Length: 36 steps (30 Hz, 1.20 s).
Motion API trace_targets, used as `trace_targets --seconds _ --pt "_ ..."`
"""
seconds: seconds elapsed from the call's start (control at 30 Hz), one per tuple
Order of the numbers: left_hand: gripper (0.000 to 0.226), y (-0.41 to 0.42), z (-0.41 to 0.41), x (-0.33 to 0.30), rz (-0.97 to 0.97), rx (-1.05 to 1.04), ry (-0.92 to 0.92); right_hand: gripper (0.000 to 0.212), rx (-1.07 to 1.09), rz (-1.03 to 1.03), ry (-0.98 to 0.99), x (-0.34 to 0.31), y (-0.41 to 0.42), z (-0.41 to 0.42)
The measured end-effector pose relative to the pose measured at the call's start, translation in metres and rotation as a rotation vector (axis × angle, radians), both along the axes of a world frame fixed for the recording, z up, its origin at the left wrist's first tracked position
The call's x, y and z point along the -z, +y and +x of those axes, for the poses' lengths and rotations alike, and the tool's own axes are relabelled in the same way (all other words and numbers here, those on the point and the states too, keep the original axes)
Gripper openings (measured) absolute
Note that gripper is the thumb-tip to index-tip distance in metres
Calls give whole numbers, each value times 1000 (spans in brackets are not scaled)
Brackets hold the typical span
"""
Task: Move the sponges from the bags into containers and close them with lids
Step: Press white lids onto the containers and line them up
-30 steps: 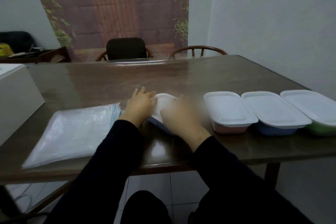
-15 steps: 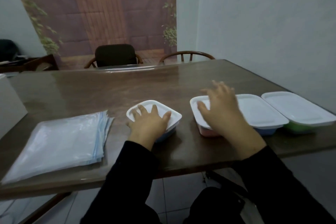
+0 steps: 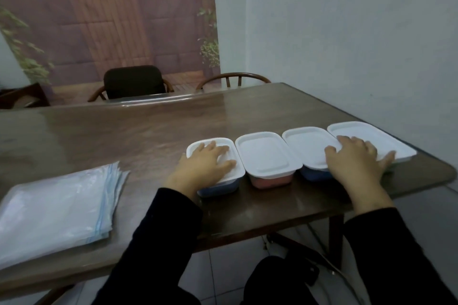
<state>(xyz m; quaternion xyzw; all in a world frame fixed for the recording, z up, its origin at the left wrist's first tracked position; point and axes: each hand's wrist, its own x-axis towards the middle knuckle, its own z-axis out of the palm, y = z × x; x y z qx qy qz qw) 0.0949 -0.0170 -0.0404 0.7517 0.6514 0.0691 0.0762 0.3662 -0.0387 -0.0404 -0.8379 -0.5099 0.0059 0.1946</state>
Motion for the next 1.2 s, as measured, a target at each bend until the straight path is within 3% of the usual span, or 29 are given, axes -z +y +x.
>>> trace_targets --seconds 0.37,0.53,0.67,0.87,0.97,1.03,1.2 --pt "51 4 4 -4 -34 28 -12 52 -41 -34 38 -4 19 8" --pt "57 -17 -9 -22 77 -26 -163 47 -24 231 71 -17 4 -7" --pt "53 -50 -52 -34 147 -90 -408 38 -211 350 69 -34 -9 -51" --pt "40 -104 -144 -29 288 -318 -527 26 -699 435 190 -47 -37 -146" --pt "43 -121 -199 -17 317 -631 -495 23 -972 356 389 -44 -48 -198" --pt "51 -124 -239 -4 243 -824 -458 25 -1090 192 448 -39 -47 -234" --pt "71 -124 -287 22 99 -1118 -331 51 -1060 -254 276 -7 -15 -317"
